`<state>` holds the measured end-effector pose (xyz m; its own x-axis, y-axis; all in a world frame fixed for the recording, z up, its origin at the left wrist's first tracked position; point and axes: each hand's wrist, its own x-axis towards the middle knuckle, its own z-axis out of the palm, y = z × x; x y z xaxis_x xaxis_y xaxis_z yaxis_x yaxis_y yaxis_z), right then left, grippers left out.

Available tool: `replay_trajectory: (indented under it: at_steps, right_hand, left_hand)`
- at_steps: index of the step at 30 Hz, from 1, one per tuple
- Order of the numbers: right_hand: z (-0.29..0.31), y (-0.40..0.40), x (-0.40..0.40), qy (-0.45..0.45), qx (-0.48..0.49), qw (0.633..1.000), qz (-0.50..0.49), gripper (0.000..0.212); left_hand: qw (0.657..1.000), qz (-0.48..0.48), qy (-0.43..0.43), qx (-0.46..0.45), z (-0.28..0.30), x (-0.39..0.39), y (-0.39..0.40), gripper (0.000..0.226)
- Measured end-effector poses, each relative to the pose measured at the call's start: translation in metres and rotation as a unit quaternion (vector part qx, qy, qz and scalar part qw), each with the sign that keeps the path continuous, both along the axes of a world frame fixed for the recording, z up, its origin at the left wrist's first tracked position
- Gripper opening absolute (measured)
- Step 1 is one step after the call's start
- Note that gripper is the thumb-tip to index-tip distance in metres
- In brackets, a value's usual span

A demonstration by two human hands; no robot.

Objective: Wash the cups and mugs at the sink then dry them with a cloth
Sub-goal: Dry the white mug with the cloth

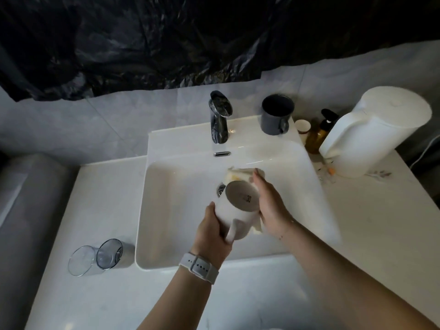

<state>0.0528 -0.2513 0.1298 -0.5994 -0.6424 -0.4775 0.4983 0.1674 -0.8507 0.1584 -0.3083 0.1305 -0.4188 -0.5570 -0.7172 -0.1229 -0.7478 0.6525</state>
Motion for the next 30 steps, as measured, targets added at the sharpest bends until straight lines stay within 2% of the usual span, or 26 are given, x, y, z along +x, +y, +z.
replay_trajectory:
  at_steps: [2,5,6,8,11,13,15,16,18,19,22,24,27,28,30]
  right_hand:
    - [-0.001,-0.001,0.002,0.003,0.029,0.999,0.019,0.031]
    - [0.008,0.006,0.012,-0.018,-0.042,0.999,0.000,0.037]
    - [0.011,0.007,0.009,0.005,-0.054,0.998,0.009,0.037]
    - [0.027,0.008,0.000,0.061,-0.023,0.995,0.080,0.036]
    - [0.039,0.004,-0.011,0.098,0.082,0.974,0.188,0.041]
    - [0.032,0.006,-0.007,0.073,0.080,0.972,0.210,0.048]
    - [0.019,0.016,0.001,0.028,0.103,0.974,0.199,0.072]
    - [0.016,0.022,0.005,0.026,0.105,0.974,0.200,0.075]
    - [0.020,0.029,0.012,0.071,0.065,0.977,0.188,0.046]
    - [0.027,0.030,0.015,0.099,0.056,0.974,0.198,0.039]
    - [0.038,0.021,0.014,0.193,0.065,0.950,0.237,0.054]
    - [0.038,0.016,0.007,0.164,0.040,0.950,0.264,0.045]
    - [0.036,0.020,-0.001,0.079,0.058,0.947,0.306,0.026]
    - [0.031,0.021,-0.001,0.068,0.050,0.948,0.306,0.024]
    - [0.017,0.021,0.005,0.043,0.022,0.965,0.258,0.032]
  left_hand:
    - [1.000,0.020,0.009,0.013,0.000,-0.001,-0.004,0.023]
    - [0.998,0.060,0.017,-0.010,0.002,0.004,-0.019,0.030]
    - [0.998,0.047,0.013,-0.036,0.001,0.005,-0.023,0.035]
    - [0.992,0.015,-0.018,-0.121,-0.002,0.005,-0.028,0.046]
    - [0.958,-0.007,-0.046,-0.284,0.002,0.009,-0.026,0.062]
    - [0.932,-0.017,-0.026,-0.360,0.009,0.013,-0.023,0.066]
    - [0.908,-0.021,-0.018,-0.418,0.014,0.018,-0.023,0.061]
    - [0.901,-0.027,-0.017,-0.432,0.017,0.020,-0.023,0.060]
    - [0.889,-0.043,-0.025,-0.455,0.020,0.020,-0.024,0.056]
    - [0.880,-0.057,-0.038,-0.470,0.020,0.020,-0.023,0.055]
    - [0.858,-0.090,-0.058,-0.502,0.016,0.018,-0.019,0.055]
    - [0.848,-0.101,-0.048,-0.517,0.013,0.015,-0.019,0.054]
    - [0.824,-0.149,-0.038,-0.546,0.016,0.012,-0.026,0.052]
    - [0.815,-0.171,-0.043,-0.552,0.016,0.010,-0.031,0.054]
    - [0.792,-0.213,-0.063,-0.569,0.019,0.004,-0.038,0.054]
